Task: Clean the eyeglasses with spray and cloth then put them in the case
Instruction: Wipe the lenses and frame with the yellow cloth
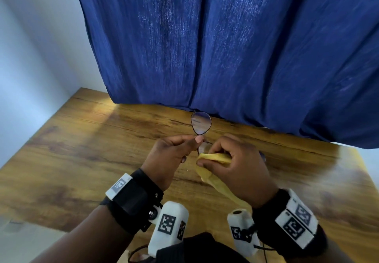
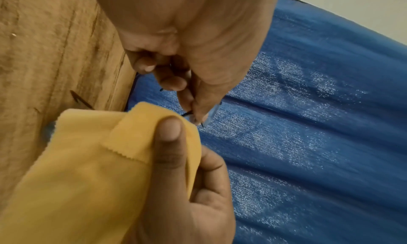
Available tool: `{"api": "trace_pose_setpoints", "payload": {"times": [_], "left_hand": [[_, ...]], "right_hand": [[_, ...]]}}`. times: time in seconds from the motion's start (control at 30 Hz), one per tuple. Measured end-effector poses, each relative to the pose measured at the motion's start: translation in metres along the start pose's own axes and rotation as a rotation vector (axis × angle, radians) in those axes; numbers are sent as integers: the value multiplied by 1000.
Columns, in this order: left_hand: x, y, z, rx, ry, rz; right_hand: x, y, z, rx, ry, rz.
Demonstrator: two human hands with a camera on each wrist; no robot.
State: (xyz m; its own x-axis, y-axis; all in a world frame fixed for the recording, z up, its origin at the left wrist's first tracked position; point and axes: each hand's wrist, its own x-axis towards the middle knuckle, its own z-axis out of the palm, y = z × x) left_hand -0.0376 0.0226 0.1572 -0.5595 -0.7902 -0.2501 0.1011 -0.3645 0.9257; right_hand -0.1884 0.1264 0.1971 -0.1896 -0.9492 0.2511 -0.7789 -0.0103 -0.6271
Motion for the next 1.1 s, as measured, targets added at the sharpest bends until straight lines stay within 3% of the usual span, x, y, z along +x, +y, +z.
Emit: {"api": "trace_pose_setpoints", "payload": {"times": [0.2, 0.4, 0.63, 0.77, 0.93, 1.03, 1.1], "left_hand": [[-8, 3, -5, -53, -14, 41], [-2, 18, -34, -67, 66, 106], [0, 22, -45, -64, -12, 89], [2, 28, -44, -133, -26, 99], [5, 32, -44, -129, 20, 142], [4, 31, -39, -133, 46, 142], [3, 29, -34, -126, 55, 140]], "right_hand": [[12, -10, 11, 54, 138, 89], [7, -20, 22, 27, 136, 104], [25, -20, 19, 88, 277, 343], [19, -30, 33, 180, 228, 296], [12, -20, 16, 208, 377, 378], [6, -22, -1, 309, 389, 289], [0, -29, -8, 365, 294, 193]]}}
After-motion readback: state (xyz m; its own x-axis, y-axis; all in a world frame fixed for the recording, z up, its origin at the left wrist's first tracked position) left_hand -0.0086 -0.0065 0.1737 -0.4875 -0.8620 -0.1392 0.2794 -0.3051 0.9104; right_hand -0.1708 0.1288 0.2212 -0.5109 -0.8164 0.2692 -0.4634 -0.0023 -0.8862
